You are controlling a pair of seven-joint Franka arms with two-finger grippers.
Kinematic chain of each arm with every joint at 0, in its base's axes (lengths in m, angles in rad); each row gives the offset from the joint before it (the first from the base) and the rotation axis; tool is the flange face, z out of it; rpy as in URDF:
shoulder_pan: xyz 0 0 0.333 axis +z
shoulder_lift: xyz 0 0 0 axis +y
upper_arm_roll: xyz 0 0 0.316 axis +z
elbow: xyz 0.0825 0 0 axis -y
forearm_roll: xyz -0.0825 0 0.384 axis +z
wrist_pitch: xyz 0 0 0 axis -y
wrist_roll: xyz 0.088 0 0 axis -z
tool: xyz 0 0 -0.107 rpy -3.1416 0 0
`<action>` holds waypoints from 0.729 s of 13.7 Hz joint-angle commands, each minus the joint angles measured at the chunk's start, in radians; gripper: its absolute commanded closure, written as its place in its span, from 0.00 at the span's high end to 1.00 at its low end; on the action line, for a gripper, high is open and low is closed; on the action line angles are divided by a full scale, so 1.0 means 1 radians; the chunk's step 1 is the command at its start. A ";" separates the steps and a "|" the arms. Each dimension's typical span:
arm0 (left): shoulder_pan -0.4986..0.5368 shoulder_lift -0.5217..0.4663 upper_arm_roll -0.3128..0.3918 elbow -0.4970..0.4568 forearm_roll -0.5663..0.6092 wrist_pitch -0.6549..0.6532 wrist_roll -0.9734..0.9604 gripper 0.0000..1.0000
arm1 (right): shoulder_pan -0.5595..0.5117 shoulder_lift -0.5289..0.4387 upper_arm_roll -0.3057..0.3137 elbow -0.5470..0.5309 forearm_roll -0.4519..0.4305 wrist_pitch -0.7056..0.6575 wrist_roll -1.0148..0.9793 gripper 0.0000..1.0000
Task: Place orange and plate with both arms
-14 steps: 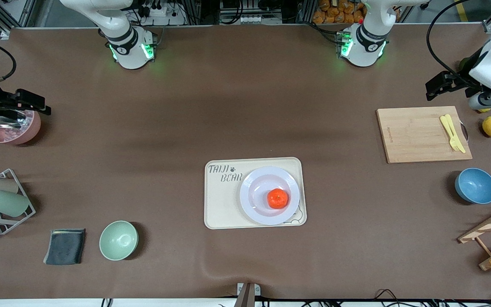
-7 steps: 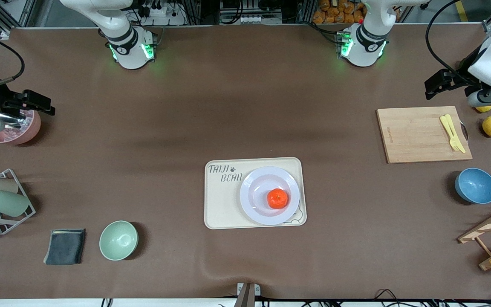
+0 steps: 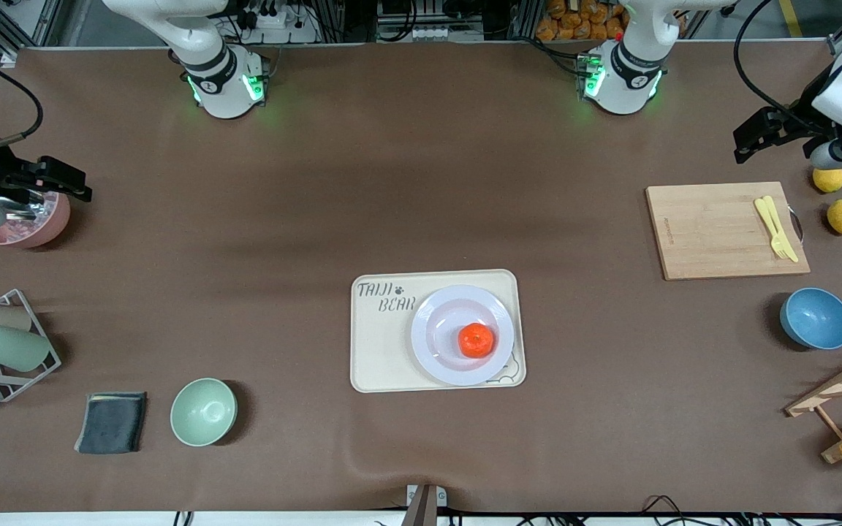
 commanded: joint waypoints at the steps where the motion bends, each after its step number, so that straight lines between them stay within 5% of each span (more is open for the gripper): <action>1: 0.005 -0.002 -0.005 0.000 -0.015 0.006 0.002 1.00 | -0.007 0.010 0.009 0.019 -0.025 -0.002 0.020 1.00; 10: 0.005 0.041 -0.002 0.074 -0.015 -0.008 0.010 1.00 | -0.016 -0.008 0.003 0.016 -0.044 0.006 0.026 1.00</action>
